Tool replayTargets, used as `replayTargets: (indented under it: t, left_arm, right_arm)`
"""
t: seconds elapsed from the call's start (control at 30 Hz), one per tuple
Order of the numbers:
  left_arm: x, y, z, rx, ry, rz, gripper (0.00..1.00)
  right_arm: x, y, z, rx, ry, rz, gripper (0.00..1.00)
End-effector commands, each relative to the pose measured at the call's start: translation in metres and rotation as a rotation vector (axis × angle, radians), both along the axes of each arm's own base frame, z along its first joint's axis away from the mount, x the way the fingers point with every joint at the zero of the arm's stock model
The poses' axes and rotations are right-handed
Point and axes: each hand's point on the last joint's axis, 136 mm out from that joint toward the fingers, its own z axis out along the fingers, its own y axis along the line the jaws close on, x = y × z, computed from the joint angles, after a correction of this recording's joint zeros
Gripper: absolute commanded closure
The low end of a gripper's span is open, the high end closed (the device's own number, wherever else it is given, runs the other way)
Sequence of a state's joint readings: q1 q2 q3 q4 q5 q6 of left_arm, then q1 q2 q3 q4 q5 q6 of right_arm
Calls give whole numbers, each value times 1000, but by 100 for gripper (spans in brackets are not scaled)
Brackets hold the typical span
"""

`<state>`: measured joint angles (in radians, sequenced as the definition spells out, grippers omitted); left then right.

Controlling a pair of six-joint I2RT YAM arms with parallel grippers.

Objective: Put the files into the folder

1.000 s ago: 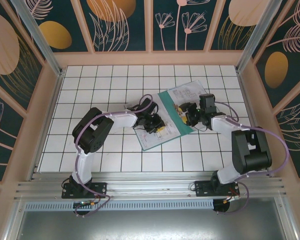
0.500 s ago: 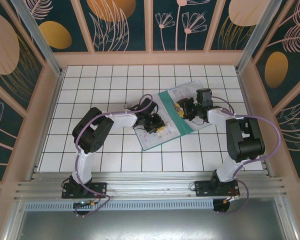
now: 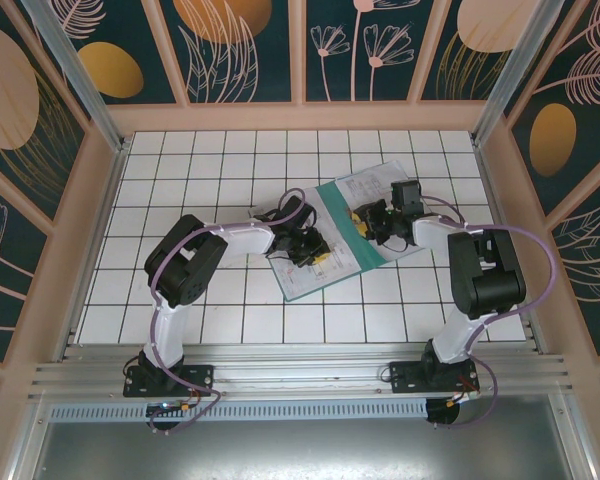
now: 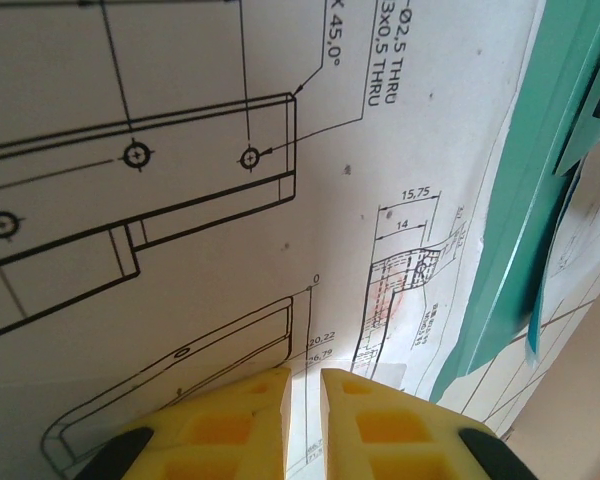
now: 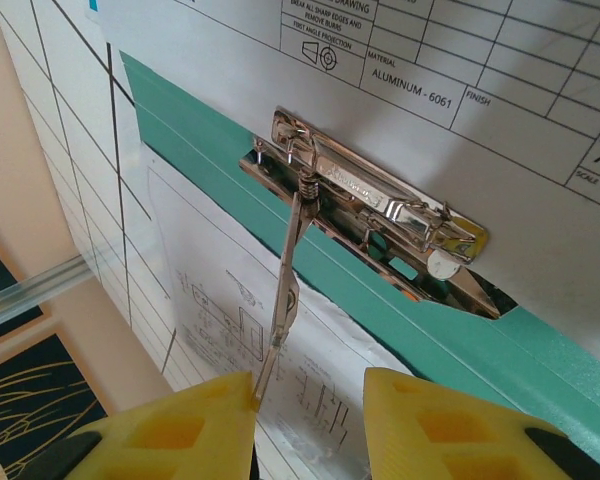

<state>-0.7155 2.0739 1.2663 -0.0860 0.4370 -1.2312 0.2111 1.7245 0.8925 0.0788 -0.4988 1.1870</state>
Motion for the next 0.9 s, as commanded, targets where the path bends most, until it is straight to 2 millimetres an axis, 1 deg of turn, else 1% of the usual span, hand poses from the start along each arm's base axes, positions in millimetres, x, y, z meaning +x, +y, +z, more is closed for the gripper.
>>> replayTargets:
  t: [0.0, 0.37, 0.63, 0.87]
  left_arm:
    - [-6, 6, -14, 48, 30, -7, 83]
    - [-6, 7, -14, 51, 31, -6, 83]
    - [-7, 8, -14, 53, 32, -6, 83]
    - [-7, 9, -13, 58, 26, -5, 83]
  right_arm:
    - [2, -2, -4, -20, 2, 5, 66]
    - [-1, -4, -7, -23, 8, -1, 76]
    - [-2, -5, -7, -23, 9, -2, 85]
    - [-2, -6, -11, -29, 10, 4, 89]
